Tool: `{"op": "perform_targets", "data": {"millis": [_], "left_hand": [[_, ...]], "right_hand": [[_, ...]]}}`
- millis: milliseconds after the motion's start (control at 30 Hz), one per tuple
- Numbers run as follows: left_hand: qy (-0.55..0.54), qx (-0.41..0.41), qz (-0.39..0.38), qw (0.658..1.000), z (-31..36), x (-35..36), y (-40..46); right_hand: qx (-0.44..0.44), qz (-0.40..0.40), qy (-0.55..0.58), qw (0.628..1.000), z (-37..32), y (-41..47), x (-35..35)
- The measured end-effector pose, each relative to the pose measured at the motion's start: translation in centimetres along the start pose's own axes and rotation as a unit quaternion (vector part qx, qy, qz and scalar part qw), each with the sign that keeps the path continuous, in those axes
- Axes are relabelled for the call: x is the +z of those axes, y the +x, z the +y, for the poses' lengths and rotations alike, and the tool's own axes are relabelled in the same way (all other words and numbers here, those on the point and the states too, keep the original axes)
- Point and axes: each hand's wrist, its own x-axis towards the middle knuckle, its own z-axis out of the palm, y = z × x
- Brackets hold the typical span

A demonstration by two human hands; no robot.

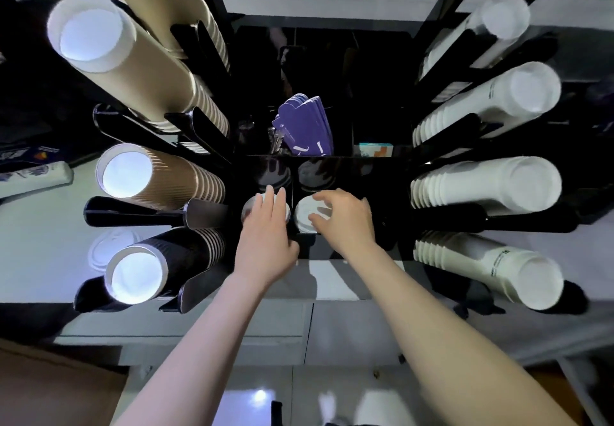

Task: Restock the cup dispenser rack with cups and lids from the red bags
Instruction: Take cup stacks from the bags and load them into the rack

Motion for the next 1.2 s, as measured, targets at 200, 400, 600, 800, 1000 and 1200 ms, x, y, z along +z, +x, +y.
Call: {"op": "perform_targets", "data": {"millis": [200, 400, 600, 800, 1000, 1200], "left_hand": [[-0.063, 0.052, 0.049, 0.995, 2.4, -3.3, -0.4], [-0.171, 0.103, 0.122, 0.972, 5.4, -7.4, 0.0], [-0.194, 0.175, 0.157, 0.953, 9.5, -10.5, -0.7], [-0.204, 0.215, 0.197, 0.935, 18.0, -10.5, -1.4], [-0.265, 0.215, 0.164, 0.925, 30.2, -6.3, -2.7], [-0.271, 0.216, 0.117, 0.931, 39.3, -0.8, -3.9]], "right_hand": [[-0.058, 0.057, 0.142, 0.986, -2.0, -1.2, -4.1], [-0.105, 0.080, 0.222, 0.966, -3.3, -2.6, -9.5], [-0.141, 0.106, 0.290, 0.940, -3.5, -4.2, -15.5], [-0.181, 0.152, 0.331, 0.913, 1.6, -7.9, -22.9], [-0.162, 0.200, 0.295, 0.920, 12.4, -12.3, -30.4], [-0.086, 0.206, 0.286, 0.932, 23.2, -14.5, -33.5]]}}
